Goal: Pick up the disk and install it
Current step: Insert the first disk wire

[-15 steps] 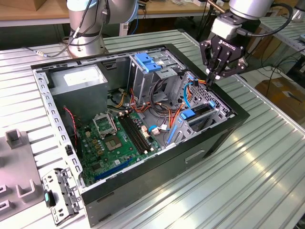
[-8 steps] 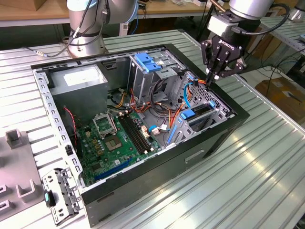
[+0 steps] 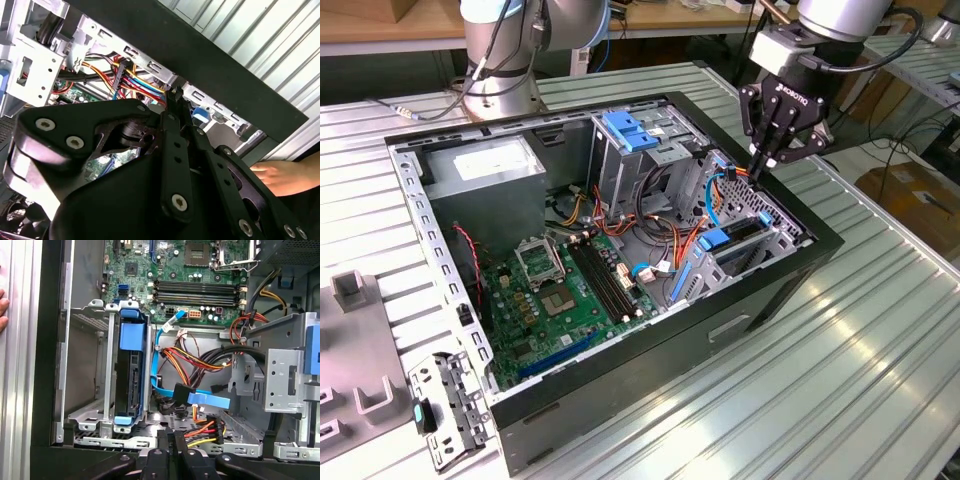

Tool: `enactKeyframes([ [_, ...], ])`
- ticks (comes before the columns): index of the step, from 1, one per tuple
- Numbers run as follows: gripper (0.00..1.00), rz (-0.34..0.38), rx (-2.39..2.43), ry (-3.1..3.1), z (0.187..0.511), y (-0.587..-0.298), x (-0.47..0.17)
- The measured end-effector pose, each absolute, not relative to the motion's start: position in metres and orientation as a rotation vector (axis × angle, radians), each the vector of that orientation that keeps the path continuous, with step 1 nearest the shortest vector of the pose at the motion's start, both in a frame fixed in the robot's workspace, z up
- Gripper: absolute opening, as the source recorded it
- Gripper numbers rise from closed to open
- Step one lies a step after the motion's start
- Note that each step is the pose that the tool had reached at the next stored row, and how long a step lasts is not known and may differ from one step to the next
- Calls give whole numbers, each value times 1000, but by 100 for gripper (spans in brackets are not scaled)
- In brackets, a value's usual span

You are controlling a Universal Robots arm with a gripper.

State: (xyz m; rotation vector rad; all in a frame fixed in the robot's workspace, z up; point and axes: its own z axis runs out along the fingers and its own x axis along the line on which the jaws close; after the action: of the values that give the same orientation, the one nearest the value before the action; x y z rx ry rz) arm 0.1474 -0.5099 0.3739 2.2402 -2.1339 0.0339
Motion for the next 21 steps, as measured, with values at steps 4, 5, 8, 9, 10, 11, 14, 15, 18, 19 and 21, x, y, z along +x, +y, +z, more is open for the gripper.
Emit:
enactKeyframes([
  [4, 16, 30, 2242, -2137, 374, -511, 142],
  [5, 16, 29, 2244, -2139, 374, -511, 140],
  [8, 16, 21, 2249, -2143, 374, -513, 137],
  [9, 16, 18, 2251, -2145, 374, -514, 137],
  [10, 16, 14, 2252, -2147, 374, -515, 136],
  [11, 16, 11, 2254, -2148, 374, -515, 136],
  [14, 16, 11, 2254, -2149, 374, -515, 135],
  [15, 16, 10, 2254, -2149, 374, -515, 135],
  [18, 16, 10, 2254, -2149, 374, -515, 135],
  [19, 16, 10, 2254, -2149, 374, -515, 134],
  [21, 16, 10, 2254, -2149, 374, -515, 133],
])
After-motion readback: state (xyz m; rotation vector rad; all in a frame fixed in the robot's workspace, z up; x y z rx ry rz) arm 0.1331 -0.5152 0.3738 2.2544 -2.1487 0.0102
